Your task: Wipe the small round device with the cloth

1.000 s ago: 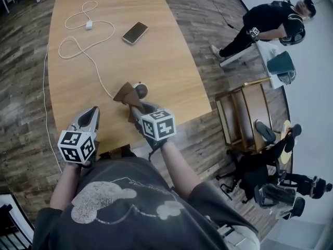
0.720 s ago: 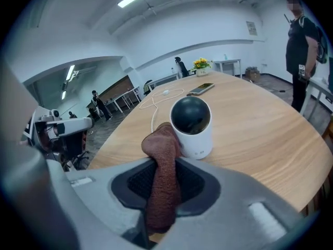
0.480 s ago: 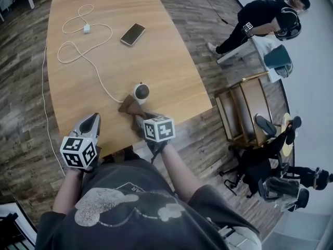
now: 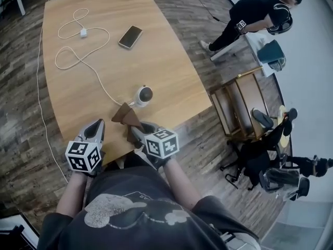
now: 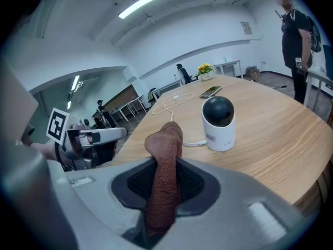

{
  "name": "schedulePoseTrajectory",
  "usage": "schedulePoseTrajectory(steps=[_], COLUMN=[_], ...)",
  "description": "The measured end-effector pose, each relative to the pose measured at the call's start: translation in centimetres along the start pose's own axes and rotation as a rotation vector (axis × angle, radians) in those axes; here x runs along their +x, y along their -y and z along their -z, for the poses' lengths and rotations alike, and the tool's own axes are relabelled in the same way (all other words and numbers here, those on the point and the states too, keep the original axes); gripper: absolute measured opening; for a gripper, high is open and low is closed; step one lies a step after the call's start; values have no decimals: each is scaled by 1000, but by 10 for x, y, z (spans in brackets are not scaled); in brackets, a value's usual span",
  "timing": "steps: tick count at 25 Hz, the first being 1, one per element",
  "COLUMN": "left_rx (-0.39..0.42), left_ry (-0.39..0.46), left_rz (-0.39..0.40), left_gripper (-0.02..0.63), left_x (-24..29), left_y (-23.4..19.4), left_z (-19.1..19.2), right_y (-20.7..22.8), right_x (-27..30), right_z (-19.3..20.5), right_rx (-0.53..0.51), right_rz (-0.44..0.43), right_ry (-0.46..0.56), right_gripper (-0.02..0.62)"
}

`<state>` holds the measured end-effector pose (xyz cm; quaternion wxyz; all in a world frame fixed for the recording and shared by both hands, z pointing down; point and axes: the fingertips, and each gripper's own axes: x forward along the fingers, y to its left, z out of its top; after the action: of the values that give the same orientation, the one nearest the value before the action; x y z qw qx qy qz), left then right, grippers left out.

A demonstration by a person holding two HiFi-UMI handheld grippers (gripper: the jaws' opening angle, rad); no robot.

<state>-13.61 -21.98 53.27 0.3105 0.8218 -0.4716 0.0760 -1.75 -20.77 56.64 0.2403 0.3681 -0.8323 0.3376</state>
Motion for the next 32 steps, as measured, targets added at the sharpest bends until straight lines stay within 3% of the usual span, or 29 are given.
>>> schedulePoseTrajectory(steps=[8, 15, 32], left_rx=[15, 13, 113], left_ry=[18, 51, 113], left_rz=[18, -11, 9], left_gripper=[18, 18, 18], left_x=[0, -23, -113], left_y=[4, 37, 208], left_z=[2, 13, 91], right_y=[-12, -24, -29], right_x=[-10, -47, -218], right_z=[1, -3, 130], right_rx=[-4, -42, -1], right_rz=[-29, -70, -37], right_ry=[73, 201, 319], right_gripper=[77, 77, 77])
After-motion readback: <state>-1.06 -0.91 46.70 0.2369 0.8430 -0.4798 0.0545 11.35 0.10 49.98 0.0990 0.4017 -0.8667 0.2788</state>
